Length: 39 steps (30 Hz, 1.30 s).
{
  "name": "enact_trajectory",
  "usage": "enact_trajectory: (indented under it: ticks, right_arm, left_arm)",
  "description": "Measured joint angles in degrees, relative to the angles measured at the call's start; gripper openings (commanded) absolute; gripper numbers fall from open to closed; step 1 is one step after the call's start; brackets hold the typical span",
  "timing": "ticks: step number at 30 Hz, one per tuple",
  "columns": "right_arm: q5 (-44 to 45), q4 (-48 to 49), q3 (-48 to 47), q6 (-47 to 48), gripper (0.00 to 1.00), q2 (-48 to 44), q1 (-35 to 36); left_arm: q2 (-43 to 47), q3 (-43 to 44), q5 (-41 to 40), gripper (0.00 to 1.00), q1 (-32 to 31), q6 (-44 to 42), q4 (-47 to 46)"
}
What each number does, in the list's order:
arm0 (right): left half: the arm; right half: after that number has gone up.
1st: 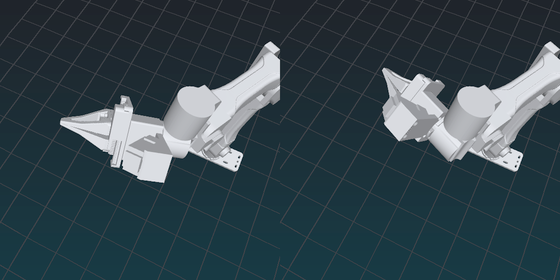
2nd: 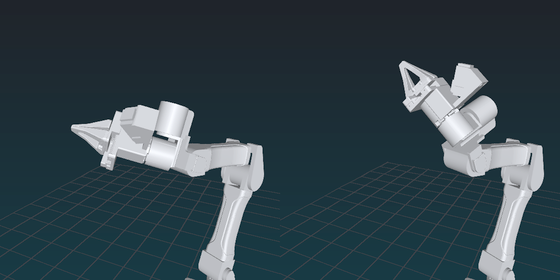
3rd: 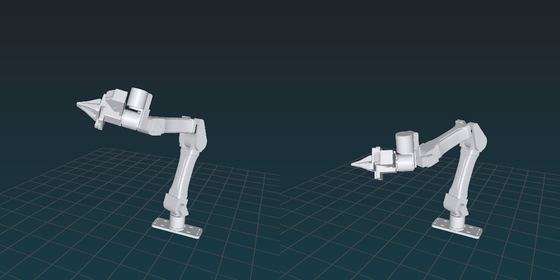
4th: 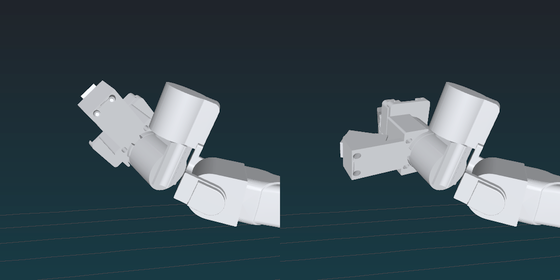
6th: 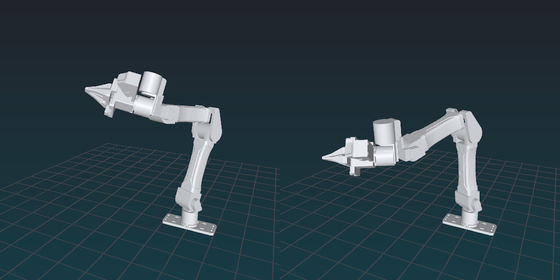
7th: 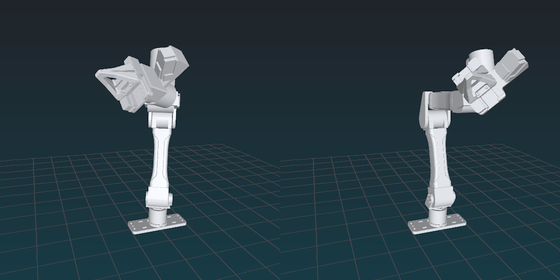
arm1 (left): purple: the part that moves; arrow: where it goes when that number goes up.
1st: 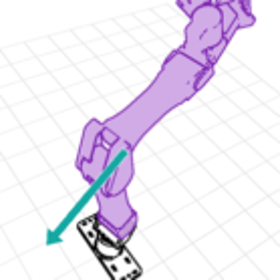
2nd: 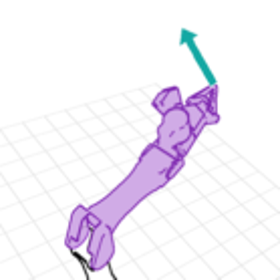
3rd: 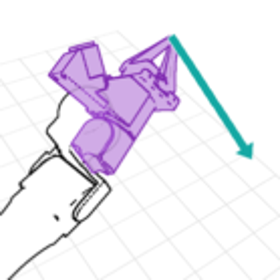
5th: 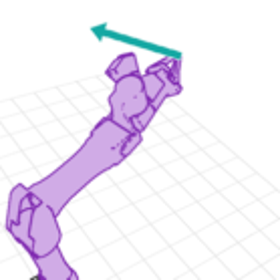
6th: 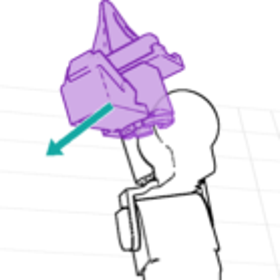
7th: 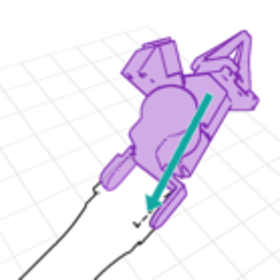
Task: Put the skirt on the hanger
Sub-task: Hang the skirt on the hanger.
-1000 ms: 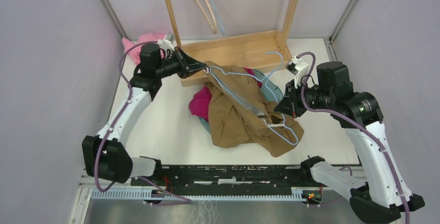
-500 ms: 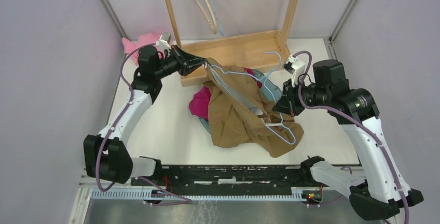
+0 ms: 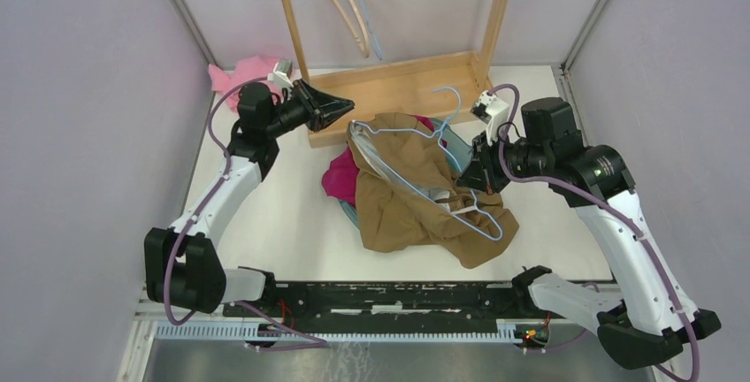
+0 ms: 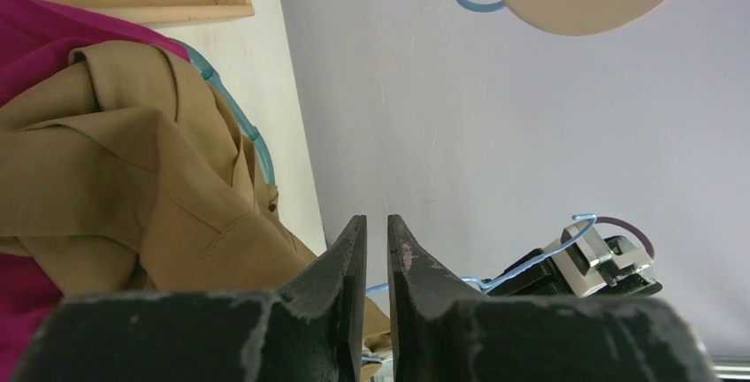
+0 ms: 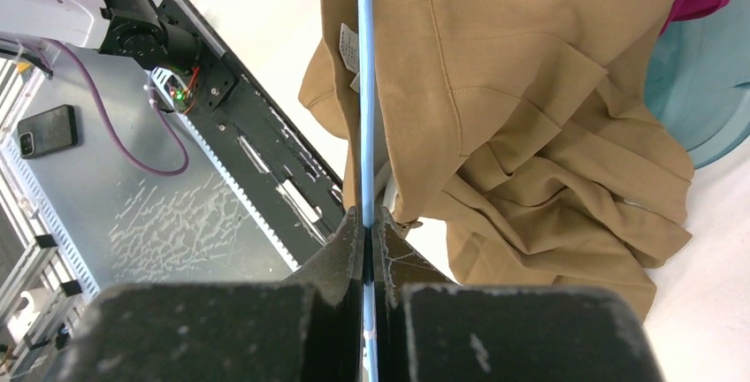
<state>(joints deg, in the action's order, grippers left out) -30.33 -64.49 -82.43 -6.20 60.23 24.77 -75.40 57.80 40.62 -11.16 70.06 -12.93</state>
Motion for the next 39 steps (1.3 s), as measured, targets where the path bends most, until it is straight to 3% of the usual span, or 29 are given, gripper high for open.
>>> enact_trajectory:
  ticks: [15, 27, 39]
  right_arm:
    - [5.3, -0.5, 1.0, 0.8, 0.01, -0.5, 0.4]
    - [10.9, -5.3, -2.3, 2.2, 0.01, -0.5, 0.4]
    - [14.8, -7.5, -5.7, 3.1, 0.01, -0.2, 0.4]
  left_arm:
    - [0.0, -2.0, -1.1, 0.2, -0.2, -2.4, 4.6]
    - [3.5, -2.9, -5.3, 0.2, -0.9, -11.5, 15.7]
    - [5.5, -2.3, -12.4, 0.19, -9.5, -15.4, 21.3]
